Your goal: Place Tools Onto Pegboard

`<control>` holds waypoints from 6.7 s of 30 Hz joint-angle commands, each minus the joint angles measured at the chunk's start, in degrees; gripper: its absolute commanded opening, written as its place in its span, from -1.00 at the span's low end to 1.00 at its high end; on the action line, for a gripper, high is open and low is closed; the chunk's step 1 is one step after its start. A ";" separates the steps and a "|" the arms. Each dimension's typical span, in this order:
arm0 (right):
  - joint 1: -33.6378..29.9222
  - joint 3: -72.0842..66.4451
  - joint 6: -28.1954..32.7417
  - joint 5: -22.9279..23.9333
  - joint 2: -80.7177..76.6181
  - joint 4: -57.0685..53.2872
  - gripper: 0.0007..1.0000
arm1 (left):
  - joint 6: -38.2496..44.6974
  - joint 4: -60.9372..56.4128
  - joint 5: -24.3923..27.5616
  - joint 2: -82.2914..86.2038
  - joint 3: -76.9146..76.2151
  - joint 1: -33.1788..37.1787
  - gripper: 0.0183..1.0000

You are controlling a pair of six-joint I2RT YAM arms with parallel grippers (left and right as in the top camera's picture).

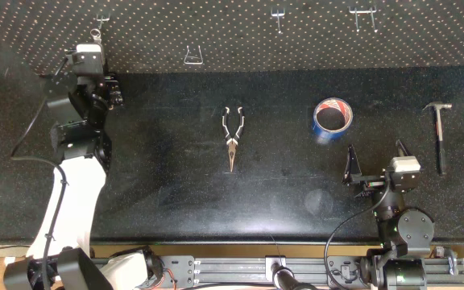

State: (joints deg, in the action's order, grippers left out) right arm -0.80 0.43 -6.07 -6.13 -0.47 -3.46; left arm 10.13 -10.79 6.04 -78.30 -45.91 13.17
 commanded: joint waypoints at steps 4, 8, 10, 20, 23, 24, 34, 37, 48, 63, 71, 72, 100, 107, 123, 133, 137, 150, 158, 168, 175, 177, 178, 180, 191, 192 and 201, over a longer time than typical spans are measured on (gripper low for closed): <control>-0.26 -0.17 0.81 0.09 0.39 -0.22 1.00 | -0.92 -0.68 0.68 -1.60 -2.32 -0.07 -0.98; -0.26 -0.17 0.81 0.09 0.39 -0.22 1.00 | -0.92 -2.03 1.44 -1.97 -2.34 -0.07 -0.98; -0.26 -0.17 0.81 0.09 0.39 -0.22 1.00 | -0.92 -3.15 2.16 -2.25 -2.34 -0.07 -0.75; -0.26 -0.17 0.81 0.09 0.39 -0.20 1.00 | -0.87 -1.53 2.08 -2.05 -2.34 -0.07 0.75; -0.26 -0.17 0.81 0.09 0.39 -0.22 1.00 | -0.90 2.43 1.88 0.28 -2.34 -0.07 1.00; -0.26 -0.17 0.81 0.09 0.39 -0.22 1.00 | -0.90 3.65 1.84 1.01 -2.34 -0.07 0.99; -0.26 -0.17 0.81 0.09 0.39 -0.20 1.00 | -0.87 22.91 -1.81 13.73 -2.34 0.13 0.99; -0.26 -0.17 0.81 0.09 0.39 -0.20 1.00 | -0.90 27.78 -8.46 17.66 -2.34 0.46 0.99; -0.26 -0.17 0.81 0.09 0.39 -0.22 1.00 | -2.43 42.36 -2.78 26.58 -2.29 -1.36 0.99; -0.26 -0.17 0.81 0.09 0.39 -0.20 1.00 | -45.79 54.34 -17.84 2.12 -3.74 -49.68 1.00; -0.26 -0.17 0.81 0.09 0.39 -0.22 1.00 | -46.40 54.38 -16.52 -11.67 -14.91 -50.31 1.00; -0.26 -0.17 0.81 0.09 0.39 -0.20 1.00 | -46.95 54.38 -16.57 -13.29 -16.26 -50.31 1.00; -0.26 -0.17 0.81 0.09 0.39 -0.20 1.00 | -43.98 48.98 -12.61 -26.23 -23.02 -44.68 0.99; -0.26 -0.17 0.81 0.09 0.39 -0.20 1.00 | -39.89 48.85 -11.30 -27.08 -23.02 -42.56 1.00; -0.26 -0.17 0.81 0.09 0.39 -0.22 1.00 | -36.39 54.23 -7.69 -29.03 -27.28 -41.13 1.00; -0.26 -0.17 0.81 0.09 0.39 -0.22 1.00 | -36.39 54.16 -7.91 -31.21 -30.29 -41.13 1.00; -0.26 -0.17 0.81 0.09 0.39 -0.20 1.00 | -38.80 53.92 -9.01 -31.58 -30.29 -41.13 1.00; -0.26 -0.17 0.81 0.09 0.39 -0.20 1.00 | -41.42 53.46 -10.08 -32.74 -30.29 -41.13 1.00; -0.26 -0.17 0.81 0.09 0.39 -0.22 1.00 | -41.42 52.96 -10.12 -33.73 -31.43 -41.13 0.99; -0.26 -0.17 0.81 0.09 0.39 -0.22 1.00 | -41.40 52.59 -9.88 -33.75 -31.43 -41.20 1.00; -0.26 -0.17 0.81 0.09 0.39 -0.22 1.00 | -41.18 52.63 -10.29 -34.58 -31.43 -41.20 1.00; -0.26 -0.17 0.81 0.09 0.39 -0.22 1.00 | -41.18 52.85 -10.34 -34.58 -31.43 -41.20 1.00; -0.26 -0.17 0.81 0.09 0.39 -0.20 1.00 | -41.16 53.33 -10.51 -34.58 -31.43 -41.20 1.00; -0.26 -0.17 0.81 0.09 0.39 -0.20 1.00 | -41.16 53.51 -10.51 -34.58 -31.43 -41.20 1.00; -0.26 -0.17 0.81 0.09 0.39 -0.20 1.00 | -40.72 53.46 -10.54 -34.58 -31.43 -41.20 0.93; -0.26 -0.17 0.81 0.09 0.39 -0.22 1.00 | -40.70 53.46 -10.51 -34.58 -31.43 -41.20 0.81; -0.26 -0.17 0.81 0.09 0.39 -0.20 1.00 | -40.74 53.42 -10.54 -34.58 -31.43 -41.20 0.25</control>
State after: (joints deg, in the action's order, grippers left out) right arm -0.80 0.43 -6.07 -6.15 -0.47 -3.46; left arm -30.26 42.59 -3.60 -112.09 -75.92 -28.27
